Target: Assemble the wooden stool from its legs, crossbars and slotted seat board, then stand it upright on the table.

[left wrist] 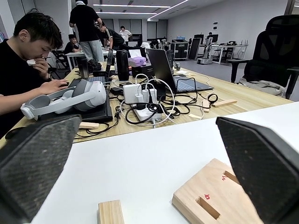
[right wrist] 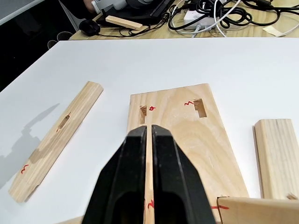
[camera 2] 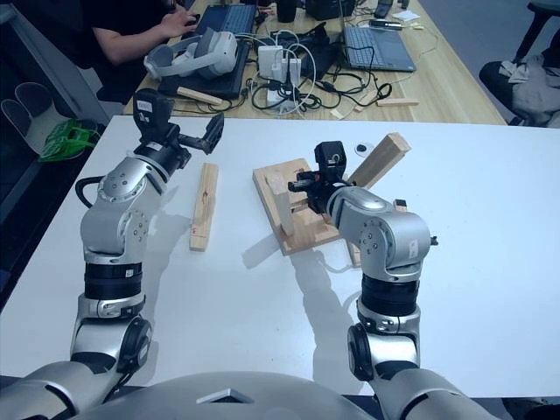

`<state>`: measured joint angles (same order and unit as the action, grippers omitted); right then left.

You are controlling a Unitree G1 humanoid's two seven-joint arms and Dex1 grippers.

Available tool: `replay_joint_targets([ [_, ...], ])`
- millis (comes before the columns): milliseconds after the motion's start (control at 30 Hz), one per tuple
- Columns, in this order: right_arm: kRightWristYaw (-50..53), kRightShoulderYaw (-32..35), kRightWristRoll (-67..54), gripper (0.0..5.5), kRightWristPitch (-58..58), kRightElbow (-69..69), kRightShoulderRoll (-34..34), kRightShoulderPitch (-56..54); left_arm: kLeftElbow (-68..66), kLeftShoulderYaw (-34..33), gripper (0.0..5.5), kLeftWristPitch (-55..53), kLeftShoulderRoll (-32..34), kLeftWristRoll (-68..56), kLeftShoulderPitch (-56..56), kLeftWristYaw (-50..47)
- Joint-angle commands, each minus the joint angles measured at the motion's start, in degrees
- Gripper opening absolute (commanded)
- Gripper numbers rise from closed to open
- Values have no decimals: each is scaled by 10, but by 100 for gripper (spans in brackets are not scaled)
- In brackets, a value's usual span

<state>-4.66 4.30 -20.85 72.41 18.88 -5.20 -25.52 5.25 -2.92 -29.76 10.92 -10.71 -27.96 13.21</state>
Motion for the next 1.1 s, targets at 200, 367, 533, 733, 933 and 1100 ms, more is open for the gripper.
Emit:
replay_joint_targets([
  [200,-73,-82,67,21,-364,84,-22,3,17,-9,540,15,-15,-11,-5,-8],
  [367,-177,-132,27,21,-406,76,-26,-81,2,-89,540,127,-32,-26,-57,-69],
  [533,-299,-182,-121,21,-257,73,-29,-149,-39,-111,540,198,-17,-18,-84,-85],
  [733,-283,-192,-166,21,-141,75,-57,-139,-46,-105,540,206,-22,-23,-78,-89],
  [933,-276,-207,-120,21,-123,96,-152,-102,-50,-102,540,203,-22,-24,-64,-89],
  [1100,-212,-144,-68,21,-161,119,-189,-23,-48,-103,540,205,-20,-21,-51,-92],
])
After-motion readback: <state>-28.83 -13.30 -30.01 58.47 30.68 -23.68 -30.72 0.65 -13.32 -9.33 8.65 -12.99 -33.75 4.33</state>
